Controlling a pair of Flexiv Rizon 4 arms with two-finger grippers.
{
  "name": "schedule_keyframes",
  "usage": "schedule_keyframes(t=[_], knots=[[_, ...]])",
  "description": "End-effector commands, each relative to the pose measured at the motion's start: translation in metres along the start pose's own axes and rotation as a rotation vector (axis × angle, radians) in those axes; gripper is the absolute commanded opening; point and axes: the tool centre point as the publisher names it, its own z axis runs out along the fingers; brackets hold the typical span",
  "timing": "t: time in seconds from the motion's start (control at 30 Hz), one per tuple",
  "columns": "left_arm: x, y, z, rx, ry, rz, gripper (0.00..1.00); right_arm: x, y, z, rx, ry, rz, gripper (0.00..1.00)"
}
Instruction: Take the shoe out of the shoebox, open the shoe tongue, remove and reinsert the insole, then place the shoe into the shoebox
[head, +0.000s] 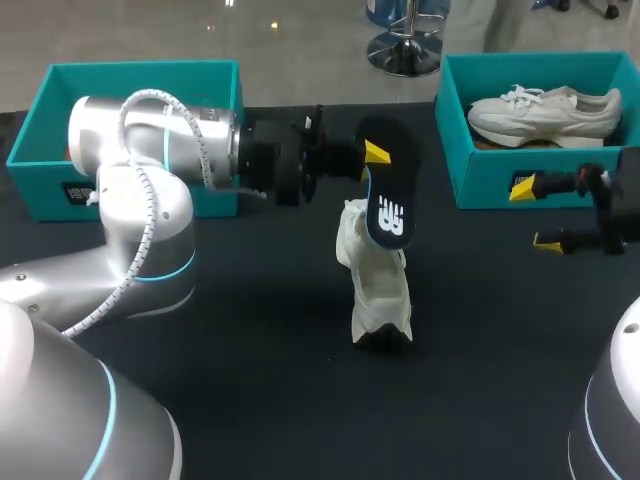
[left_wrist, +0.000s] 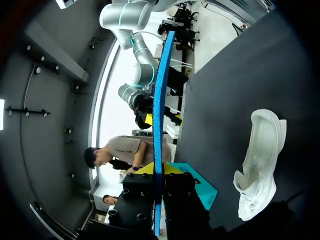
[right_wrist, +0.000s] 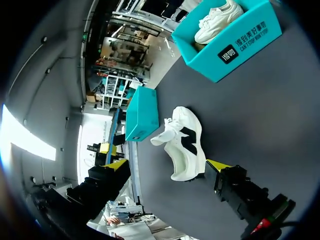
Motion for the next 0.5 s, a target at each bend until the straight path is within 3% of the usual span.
schedule_keyframes(t=[0.03,0.2,0.5], knots=[[0.0,0.0,0.002,-0.004,0.002,-0.002,0.0,-0.015,-0.007,-0.017,0.004,-0.03,-0.024,1.0],[0.001,0.0,0.002,-0.003,0.006,-0.005,0.0,-0.025,-0.003,-0.023,-0.049,-0.057,-0.004,1.0],[-0.001,0.0,0.002,0.002,0.003,0.0,0.0,-0.031,-0.001,-0.024,0.008,-0.072,-0.034,1.0]])
